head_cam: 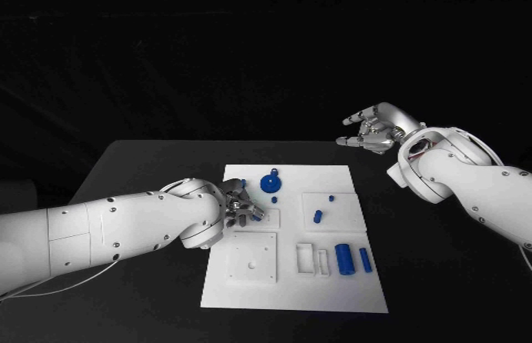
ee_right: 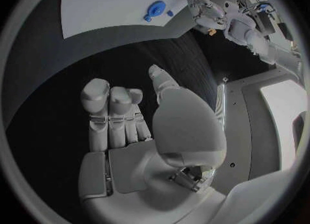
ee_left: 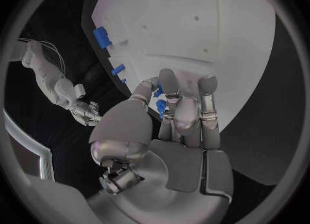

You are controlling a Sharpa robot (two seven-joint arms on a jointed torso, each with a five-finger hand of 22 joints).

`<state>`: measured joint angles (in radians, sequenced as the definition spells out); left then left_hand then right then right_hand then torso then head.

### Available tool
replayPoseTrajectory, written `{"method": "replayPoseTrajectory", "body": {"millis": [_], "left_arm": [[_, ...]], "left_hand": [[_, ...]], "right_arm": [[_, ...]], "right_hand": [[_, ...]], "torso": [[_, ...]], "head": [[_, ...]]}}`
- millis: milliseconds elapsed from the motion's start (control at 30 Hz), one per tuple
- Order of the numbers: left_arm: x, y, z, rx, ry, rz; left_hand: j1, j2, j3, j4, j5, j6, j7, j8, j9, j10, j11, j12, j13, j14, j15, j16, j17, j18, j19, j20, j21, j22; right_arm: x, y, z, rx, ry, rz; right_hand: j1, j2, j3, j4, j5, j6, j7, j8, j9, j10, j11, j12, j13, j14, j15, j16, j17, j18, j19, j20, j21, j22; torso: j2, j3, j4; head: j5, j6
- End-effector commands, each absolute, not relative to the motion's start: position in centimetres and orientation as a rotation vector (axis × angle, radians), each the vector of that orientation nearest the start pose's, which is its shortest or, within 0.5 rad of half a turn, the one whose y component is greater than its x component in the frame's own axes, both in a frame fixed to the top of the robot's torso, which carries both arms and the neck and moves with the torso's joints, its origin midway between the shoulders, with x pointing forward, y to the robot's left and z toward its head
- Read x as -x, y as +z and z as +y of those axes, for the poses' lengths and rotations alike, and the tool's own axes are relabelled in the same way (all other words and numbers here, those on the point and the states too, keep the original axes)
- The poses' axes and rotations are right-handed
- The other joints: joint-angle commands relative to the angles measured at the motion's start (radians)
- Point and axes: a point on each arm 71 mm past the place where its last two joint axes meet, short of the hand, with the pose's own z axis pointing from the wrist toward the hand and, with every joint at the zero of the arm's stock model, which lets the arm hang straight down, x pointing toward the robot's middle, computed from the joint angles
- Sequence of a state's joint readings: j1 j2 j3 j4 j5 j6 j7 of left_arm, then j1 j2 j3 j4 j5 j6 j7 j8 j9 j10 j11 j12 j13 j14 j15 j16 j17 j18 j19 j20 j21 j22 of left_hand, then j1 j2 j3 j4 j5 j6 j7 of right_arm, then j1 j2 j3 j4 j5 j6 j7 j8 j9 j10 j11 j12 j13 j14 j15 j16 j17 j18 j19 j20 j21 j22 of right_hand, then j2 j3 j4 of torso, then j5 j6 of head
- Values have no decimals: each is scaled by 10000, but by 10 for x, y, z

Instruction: Assemble the parts on the task board

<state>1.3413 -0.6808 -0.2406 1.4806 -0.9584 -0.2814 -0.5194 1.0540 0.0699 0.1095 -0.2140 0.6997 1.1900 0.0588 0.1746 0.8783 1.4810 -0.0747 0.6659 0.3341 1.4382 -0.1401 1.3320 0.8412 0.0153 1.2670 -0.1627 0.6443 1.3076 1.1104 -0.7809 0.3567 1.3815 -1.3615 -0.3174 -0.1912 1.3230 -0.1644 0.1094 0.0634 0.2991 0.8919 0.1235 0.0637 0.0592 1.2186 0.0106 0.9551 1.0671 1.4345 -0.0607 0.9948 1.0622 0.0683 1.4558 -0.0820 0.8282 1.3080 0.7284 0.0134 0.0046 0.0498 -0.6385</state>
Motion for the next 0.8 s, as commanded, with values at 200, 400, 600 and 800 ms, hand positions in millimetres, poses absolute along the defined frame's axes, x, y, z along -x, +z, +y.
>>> {"method": "replayPoseTrajectory", "body": {"millis": [200, 400, 600, 800], "left_arm": [[-491, -218, 163, 3551, -4667, 20712], [-491, -218, 162, 3448, -4668, 20725], [-491, -218, 161, 3284, -4623, 20756], [-491, -218, 161, 3095, -4549, 20813]], "left_hand": [[108, 120, 573, -562, 22, 1256, -1062, 24, -23, 330, -211, -8, -13, -31, -59, 16, -18, 71, 39, 3, -78, 193], [115, 125, 576, -565, -4, 1255, -1060, 15, -43, 332, -209, -19, -20, -34, -58, 3, -42, 73, 40, 5, -97, 192], [120, 126, 575, -565, -8, 1254, -1059, 12, -48, 332, -209, -24, -23, -33, -57, 3, -38, 74, 36, 7, -112, 189], [139, 123, 568, -563, -16, 1257, -1057, 8, -62, 332, -207, -29, -28, -35, -55, -4, -54, 75, 35, 9, -140, 186]], "right_arm": [[-541, -100, -239, -2530, 6536, 14623], [-542, -100, -239, -2533, 6537, 14647], [-542, -101, -238, -2532, 6544, 14665], [-542, -101, -238, -2530, 6550, 14680]], "right_hand": [[-87, 50, 81, 4, 45, -43, -7, -63, -15, -45, 8, -26, -7, -4, 10, -12, 3, 117, 36, 46, -61, 1040], [-92, 79, 97, -2, 67, 30, -13, -56, -11, -17, 2, 13, 14, 0, 5, -12, 4, 115, 45, 43, -41, 1045], [-92, 79, 97, -2, 67, 30, -13, -56, -11, -17, 2, 13, 14, 0, 5, -12, 4, 115, 45, 43, -41, 1045], [-92, 79, 97, -2, 67, 30, -13, -56, -11, -17, 2, 13, 14, 0, 5, -12, 4, 115, 45, 43, -41, 1045]], "torso": [[-2, 5, -4], [-3, -8, -8], [-3, -3, -2], [-1, -7, -2]], "head": [[3, 10], [-20, 13], [-8, 9], [-7, 9]]}}
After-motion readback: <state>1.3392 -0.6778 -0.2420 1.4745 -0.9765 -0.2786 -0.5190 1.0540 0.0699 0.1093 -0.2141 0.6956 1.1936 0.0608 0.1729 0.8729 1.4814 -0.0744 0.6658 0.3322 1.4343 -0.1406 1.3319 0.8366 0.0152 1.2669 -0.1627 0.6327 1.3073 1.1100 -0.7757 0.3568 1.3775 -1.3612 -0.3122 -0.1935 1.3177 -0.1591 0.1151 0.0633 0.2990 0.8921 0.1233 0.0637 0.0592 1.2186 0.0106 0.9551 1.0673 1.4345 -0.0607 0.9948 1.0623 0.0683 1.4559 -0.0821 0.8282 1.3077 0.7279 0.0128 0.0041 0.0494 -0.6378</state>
